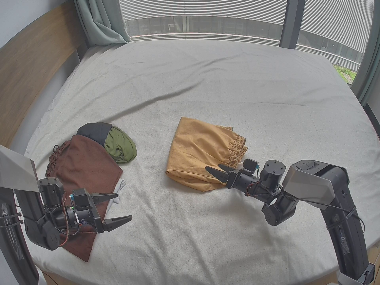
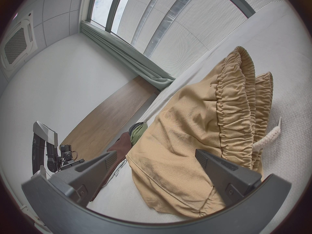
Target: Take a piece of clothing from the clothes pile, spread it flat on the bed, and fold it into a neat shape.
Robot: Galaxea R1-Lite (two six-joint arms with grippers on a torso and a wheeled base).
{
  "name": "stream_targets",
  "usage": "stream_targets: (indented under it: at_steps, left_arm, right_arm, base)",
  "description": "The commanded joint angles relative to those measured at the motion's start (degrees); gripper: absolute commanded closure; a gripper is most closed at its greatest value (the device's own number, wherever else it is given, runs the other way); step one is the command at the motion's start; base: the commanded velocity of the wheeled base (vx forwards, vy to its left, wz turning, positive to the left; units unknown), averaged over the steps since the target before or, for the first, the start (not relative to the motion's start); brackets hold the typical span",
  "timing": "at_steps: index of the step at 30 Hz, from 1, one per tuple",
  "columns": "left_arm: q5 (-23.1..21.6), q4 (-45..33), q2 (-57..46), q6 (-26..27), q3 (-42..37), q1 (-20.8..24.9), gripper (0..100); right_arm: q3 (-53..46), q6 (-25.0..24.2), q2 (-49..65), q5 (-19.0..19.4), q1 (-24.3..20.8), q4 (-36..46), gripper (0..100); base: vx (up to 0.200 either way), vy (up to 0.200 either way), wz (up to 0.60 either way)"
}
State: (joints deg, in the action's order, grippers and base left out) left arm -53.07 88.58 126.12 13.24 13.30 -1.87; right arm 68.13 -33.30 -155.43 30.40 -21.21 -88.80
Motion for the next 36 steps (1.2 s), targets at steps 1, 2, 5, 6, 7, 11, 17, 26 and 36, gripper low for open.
stream_targets:
  at_steps: [1, 2, 5, 6, 7, 11, 17, 26, 36]
  left_arm:
    - [0.07, 0.02, -0.35, 0.03, -0.20, 0.37, 0]
    - [-0.02, 0.02, -0.35, 0.03, -0.20, 0.37, 0]
    - [-0.02, 0.02, -1.58, 0.03, -0.29, 0.37, 0]
    - [-0.02, 0.02, -1.85, 0.03, -0.29, 0.37, 0]
    - [0.07, 0.02, -2.02, 0.03, -0.29, 0.37, 0]
    - [0.07, 0.02, -2.55, -0.06, -0.29, 0.55, 0]
    - [0.07, 0.02, -4.83, -0.06, -0.73, 1.16, 0]
    - [0.16, 0.02, -8.35, -0.06, -2.49, 2.92, 0]
    - [0.42, -0.16, -13.01, -0.06, -4.69, 7.05, 0]
  right_arm:
    - [-0.19, 1.40, 0.74, 0.09, -0.15, 0.38, 0]
    - [-0.28, 1.40, 0.83, 0.01, -0.15, 0.38, 0]
    - [-2.30, 4.13, 6.46, 0.09, 0.03, 0.47, 0]
    - [-3.62, 4.48, 8.21, 0.09, -0.06, 0.47, 0]
    - [-4.76, 4.74, 9.62, 0.09, -0.23, 0.47, 0]
    - [-10.04, 6.67, 14.81, 0.09, -0.59, 0.47, 0]
    - [-19.62, 15.55, 20.43, 0.45, -0.76, 0.38, 0]
    - [-31.92, 21.35, 29.75, 0.18, -0.59, 0.47, 0]
    - [-42.73, 26.63, 38.97, -0.08, 0.65, 0.55, 0]
  base:
    - [0.000, 0.000, 0.00]
    - [0.000, 0.000, 0.00]
    - [0.000, 0.000, 0.00]
    - [0.000, 0.000, 0.00]
    - [0.000, 0.000, 0.00]
    - [0.000, 0.000, 0.00]
    - [0.000, 0.000, 0.00]
    - [0.000, 0.000, 0.00]
    - [0.000, 0.000, 0.00]
